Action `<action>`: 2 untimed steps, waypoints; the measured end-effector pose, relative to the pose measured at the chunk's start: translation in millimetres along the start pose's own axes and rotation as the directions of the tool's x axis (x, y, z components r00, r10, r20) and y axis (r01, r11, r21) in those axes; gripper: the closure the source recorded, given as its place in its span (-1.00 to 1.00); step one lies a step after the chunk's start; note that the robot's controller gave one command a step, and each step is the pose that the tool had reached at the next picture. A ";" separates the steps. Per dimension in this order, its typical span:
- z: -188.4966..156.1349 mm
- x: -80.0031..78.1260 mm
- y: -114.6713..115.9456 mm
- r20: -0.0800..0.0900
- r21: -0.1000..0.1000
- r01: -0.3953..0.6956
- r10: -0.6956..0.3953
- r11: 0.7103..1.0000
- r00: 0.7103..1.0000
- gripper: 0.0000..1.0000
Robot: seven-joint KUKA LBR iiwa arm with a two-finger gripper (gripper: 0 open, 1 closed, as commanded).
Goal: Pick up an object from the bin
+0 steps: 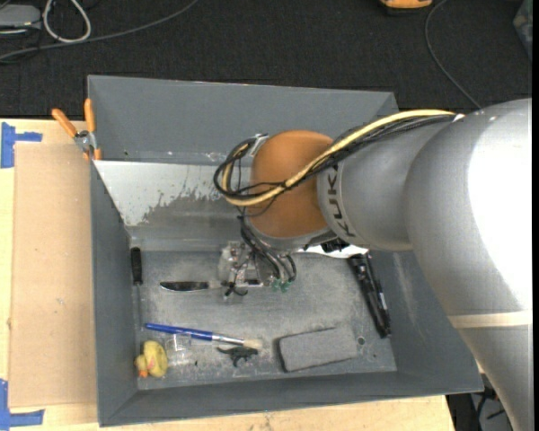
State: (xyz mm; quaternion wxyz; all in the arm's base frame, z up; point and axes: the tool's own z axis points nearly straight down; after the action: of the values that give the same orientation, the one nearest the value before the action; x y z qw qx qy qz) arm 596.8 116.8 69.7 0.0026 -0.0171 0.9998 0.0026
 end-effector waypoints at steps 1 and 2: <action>-36.4 3.2 -0.3 -0.010 0.001 -0.001 0.001 1.000 1.000 1.00; -60.6 1.0 0.2 -0.003 0.000 -0.001 0.001 1.000 1.000 1.00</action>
Offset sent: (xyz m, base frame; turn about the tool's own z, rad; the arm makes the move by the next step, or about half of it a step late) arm -0.0037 -0.0007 0.0571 0.0005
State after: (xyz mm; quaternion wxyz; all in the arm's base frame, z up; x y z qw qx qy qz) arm 595.5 116.6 130.2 0.0012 -0.0164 0.9999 0.0027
